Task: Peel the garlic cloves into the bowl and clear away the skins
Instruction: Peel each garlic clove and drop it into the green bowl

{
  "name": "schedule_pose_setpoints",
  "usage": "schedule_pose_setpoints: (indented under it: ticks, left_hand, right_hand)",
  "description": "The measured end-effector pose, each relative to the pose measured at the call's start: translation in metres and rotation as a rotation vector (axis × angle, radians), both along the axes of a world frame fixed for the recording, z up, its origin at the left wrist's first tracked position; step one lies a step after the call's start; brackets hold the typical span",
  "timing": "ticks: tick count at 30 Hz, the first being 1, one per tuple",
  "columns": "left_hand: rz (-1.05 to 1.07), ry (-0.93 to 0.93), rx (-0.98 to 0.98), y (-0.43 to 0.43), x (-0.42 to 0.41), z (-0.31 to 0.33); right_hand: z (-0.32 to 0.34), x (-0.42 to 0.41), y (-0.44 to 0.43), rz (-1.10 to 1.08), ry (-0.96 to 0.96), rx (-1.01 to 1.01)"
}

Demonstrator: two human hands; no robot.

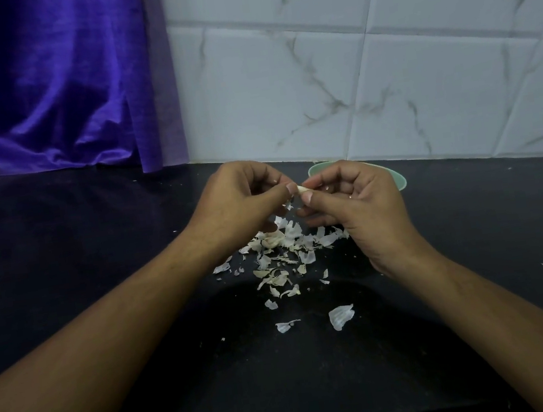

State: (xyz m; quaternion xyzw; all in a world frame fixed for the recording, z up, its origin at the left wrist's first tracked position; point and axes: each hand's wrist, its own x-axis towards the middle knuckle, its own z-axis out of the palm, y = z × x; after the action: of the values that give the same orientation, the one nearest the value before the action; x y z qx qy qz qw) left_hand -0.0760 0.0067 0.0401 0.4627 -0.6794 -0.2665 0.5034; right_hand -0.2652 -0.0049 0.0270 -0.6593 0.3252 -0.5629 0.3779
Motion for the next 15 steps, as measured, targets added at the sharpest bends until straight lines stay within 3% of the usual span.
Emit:
schedule_pose_setpoints:
  ticks: [7, 15]
  left_hand:
    - [0.088, -0.213, -0.139, 0.0025, -0.0012, -0.0007]
    - [0.093, -0.288, -0.150, -0.0003, 0.0001, -0.0033]
  right_hand:
    - [0.0000, 0.0003, -0.0007, 0.005, 0.063, -0.033]
    - [0.0079, -0.0027, 0.0031, 0.140, -0.017, 0.061]
